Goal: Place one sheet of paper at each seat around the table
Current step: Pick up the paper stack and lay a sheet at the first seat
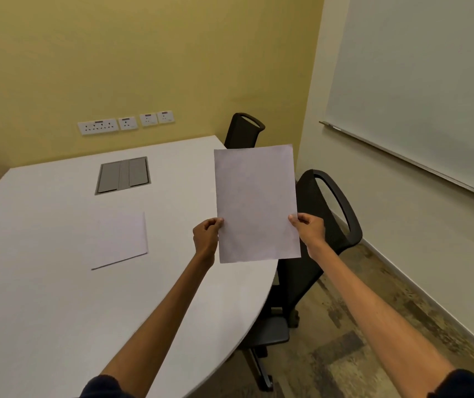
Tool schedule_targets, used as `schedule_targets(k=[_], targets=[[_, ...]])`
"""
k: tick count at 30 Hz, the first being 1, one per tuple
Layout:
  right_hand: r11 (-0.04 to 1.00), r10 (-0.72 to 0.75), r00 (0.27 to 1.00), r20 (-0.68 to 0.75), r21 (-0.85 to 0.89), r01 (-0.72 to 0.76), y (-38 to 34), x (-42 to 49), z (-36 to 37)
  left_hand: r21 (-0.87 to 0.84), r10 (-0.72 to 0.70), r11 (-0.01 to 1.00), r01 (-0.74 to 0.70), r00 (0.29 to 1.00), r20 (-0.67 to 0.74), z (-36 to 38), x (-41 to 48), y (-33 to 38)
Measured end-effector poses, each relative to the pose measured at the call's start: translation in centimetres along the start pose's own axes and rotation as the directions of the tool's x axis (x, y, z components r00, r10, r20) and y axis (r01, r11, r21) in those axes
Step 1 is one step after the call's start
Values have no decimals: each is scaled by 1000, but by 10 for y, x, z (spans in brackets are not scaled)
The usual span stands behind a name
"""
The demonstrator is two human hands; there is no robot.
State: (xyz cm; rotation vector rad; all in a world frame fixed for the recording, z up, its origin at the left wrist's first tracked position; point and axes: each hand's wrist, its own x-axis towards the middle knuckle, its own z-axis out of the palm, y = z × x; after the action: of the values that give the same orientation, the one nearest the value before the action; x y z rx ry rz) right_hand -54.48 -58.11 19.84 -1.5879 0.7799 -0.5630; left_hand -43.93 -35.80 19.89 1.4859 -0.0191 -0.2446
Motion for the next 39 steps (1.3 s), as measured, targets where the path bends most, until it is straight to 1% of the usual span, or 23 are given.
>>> schedule_targets(k=[6, 12, 18, 23, 28, 32, 35, 39], targets=[[999, -18, 998, 67, -39, 21, 1, 79, -10, -21, -5, 1000, 4, 999, -51, 51, 41, -9], [995, -12, 982, 190, -99, 31, -8, 164, -4, -47, -14, 999, 8, 992, -129, 92, 98, -11], [992, -11, 955, 297, -118, 48, -19, 234, 21, -73, -28, 997, 10, 969, -245, 116, 136, -9], [988, 11, 924, 383, -145, 48, -23, 267, 49, -81, -51, 996, 25, 942, -331, 116, 157, -15], [978, 22, 860, 510, -191, 88, -15, 300, 84, -112, -106, 992, 59, 871, -479, 113, 170, -31], [963, 63, 780, 623, -244, 117, -6, 328, 113, -124, -138, 989, 80, 804, -579, 112, 178, -49], [950, 94, 697, 711, -274, 151, 1, 351, 138, -160, -181, 982, 99, 729, -660, 117, 184, -63], [921, 143, 568, 810, -320, 224, 11, 380, 162, -239, -269, 962, 132, 593, -758, 133, 188, -83]])
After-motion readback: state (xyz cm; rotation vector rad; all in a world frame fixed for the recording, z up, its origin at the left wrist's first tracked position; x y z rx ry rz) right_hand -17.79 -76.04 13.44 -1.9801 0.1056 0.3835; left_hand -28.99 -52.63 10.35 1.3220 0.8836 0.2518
